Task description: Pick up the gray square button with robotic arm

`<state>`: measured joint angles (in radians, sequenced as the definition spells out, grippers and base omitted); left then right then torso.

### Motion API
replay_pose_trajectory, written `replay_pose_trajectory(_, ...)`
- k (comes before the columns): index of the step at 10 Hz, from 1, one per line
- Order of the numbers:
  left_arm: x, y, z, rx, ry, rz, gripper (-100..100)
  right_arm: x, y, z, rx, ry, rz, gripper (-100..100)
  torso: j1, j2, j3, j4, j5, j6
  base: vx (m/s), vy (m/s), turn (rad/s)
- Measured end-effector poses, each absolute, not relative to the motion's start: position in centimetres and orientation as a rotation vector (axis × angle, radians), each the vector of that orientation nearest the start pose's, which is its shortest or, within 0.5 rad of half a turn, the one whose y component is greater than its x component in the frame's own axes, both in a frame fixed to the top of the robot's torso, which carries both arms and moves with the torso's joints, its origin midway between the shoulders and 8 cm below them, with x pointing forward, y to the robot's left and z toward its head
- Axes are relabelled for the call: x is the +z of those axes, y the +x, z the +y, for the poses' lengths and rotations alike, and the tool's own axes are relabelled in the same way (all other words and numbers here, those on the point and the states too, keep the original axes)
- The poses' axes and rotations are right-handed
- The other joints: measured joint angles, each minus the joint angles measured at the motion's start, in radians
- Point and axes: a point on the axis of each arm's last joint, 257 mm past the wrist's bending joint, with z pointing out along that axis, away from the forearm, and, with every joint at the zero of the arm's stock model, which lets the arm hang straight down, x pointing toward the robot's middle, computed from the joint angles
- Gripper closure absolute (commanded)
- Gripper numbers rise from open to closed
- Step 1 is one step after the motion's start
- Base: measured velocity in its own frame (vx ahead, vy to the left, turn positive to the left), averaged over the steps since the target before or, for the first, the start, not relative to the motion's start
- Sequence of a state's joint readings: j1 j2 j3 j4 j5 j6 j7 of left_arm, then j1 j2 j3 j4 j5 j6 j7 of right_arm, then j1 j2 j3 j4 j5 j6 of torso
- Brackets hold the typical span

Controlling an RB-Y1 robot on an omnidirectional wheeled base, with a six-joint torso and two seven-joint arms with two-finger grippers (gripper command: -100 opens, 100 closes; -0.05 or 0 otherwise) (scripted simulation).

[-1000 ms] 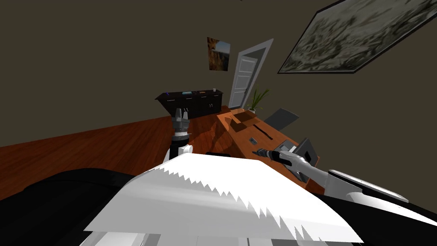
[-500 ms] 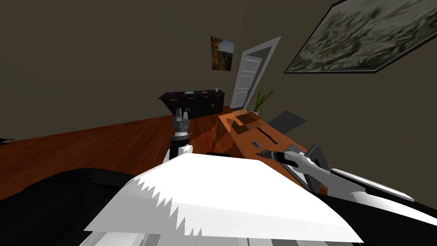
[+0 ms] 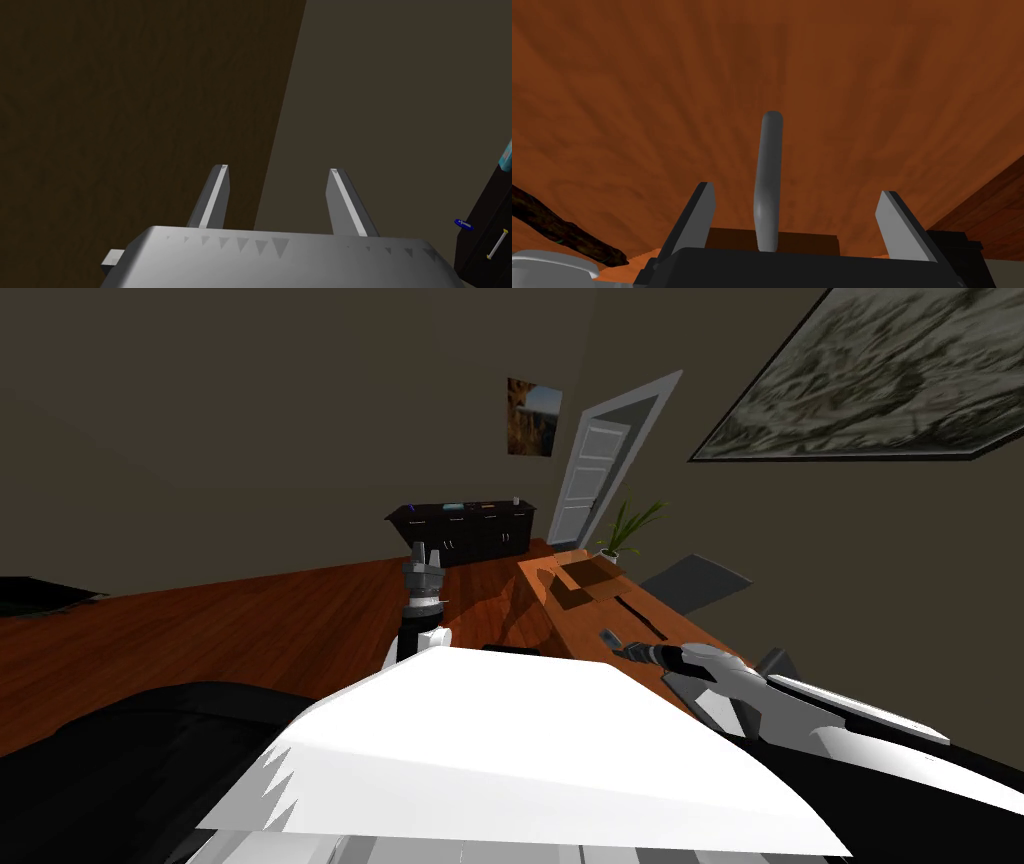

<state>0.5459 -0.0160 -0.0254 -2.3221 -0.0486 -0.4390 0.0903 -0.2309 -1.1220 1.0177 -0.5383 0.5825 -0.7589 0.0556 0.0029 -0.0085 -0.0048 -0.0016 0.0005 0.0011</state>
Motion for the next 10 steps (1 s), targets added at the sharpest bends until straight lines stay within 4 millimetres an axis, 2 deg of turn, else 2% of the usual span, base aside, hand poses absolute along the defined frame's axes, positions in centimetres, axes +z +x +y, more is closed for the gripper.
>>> replay_pose_trajectory(1,1.7,34.4,27.3,-1.348,-0.728,0.642,0,-45.9,25.7,-58.9,0.086,-0.550,2.729,0,-0.001,0.003,0.002,0.000,0.000,0.001,0.010,0.003,-0.004)
replay_pose_trajectory(2,1.7,34.4,27.3,-1.348,-0.728,0.642,0,-45.9,25.7,-58.9,0.086,-0.550,2.728,-100,-0.002,0.006,0.003,0.001,-0.001,0.001,-0.063,-0.035,0.384)
replay_pose_trajectory(3,1.7,34.4,27.3,-1.349,-0.728,0.642,0,-47.2,24.9,-58.1,0.107,-0.533,2.743,-100,-0.004,0.010,0.005,0.002,-0.001,-0.001,-0.080,-0.050,0.343)
replay_pose_trajectory(4,1.7,34.4,27.3,-1.348,-0.728,0.642,0,-47.5,24.2,-57.8,0.120,-0.510,2.748,-100,-0.005,0.012,0.007,0.003,-0.001,0.001,-0.034,-0.028,0.024)
replay_pose_trajectory(6,1.7,34.4,27.3,-1.348,-0.728,0.642,0,-48.0,22.8,-57.4,0.140,-0.463,2.755,-100,-0.005,0.012,0.007,0.003,-0.001,0.000,-0.072,-0.038,0.318)
replay_pose_trajectory(8,1.7,34.4,27.3,-1.348,-0.728,0.642,0,-48.8,21.3,-57.3,0.144,-0.395,2.768,-100,-0.004,0.010,0.006,0.001,-0.004,0.001,-0.014,-0.008,0.005)
replay_pose_trajectory(9,1.7,34.4,27.3,-1.348,-0.728,0.642,0,-48.7,21.4,-57.4,0.145,-0.378,2.761,-100,-0.003,0.008,0.004,0.001,-0.004,0.001,-0.046,-0.016,0.298)
replay_pose_trajectory(10,1.7,34.4,27.3,-1.348,-0.728,0.642,0,-49.3,20.4,-56.7,0.159,-0.366,2.773,-100,-0.004,0.010,0.005,0.001,-0.006,-0.001,-0.064,-0.031,0.325)
